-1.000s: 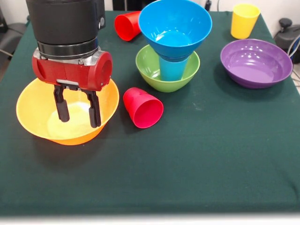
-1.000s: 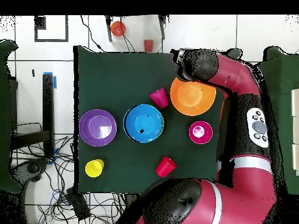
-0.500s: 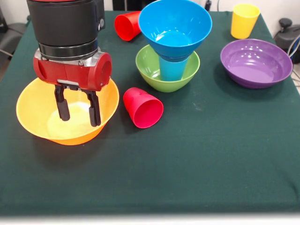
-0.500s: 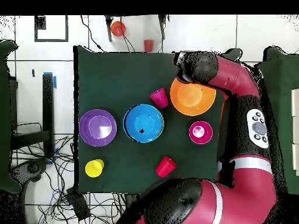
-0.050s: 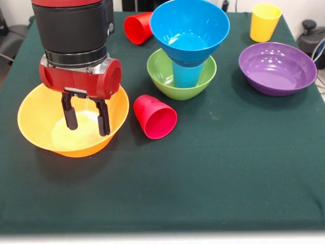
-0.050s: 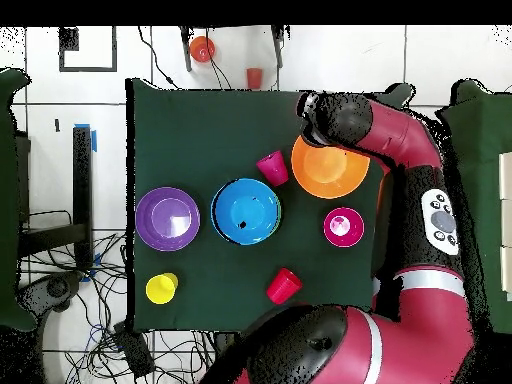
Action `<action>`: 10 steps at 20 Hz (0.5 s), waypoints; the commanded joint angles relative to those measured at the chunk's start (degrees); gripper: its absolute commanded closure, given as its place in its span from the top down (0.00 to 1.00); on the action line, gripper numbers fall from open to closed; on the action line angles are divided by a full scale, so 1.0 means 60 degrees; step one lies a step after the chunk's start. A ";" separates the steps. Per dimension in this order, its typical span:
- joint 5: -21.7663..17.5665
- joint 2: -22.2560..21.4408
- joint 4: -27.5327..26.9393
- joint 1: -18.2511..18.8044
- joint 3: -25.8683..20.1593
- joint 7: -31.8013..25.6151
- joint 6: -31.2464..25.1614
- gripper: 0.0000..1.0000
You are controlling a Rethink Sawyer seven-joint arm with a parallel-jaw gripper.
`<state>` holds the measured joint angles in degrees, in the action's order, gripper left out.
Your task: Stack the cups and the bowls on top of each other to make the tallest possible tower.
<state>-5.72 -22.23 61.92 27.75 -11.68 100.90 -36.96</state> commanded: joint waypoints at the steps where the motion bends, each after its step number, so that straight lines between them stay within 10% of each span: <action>1: -0.0399 0.0793 0.0355 -0.0149 -0.0027 0.0200 -0.0462 1.00; 10: -0.0490 0.0937 0.0368 0.0021 -0.0104 -0.0234 -0.0485 1.00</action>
<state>-6.02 -19.67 61.93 27.80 -11.13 100.90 -36.96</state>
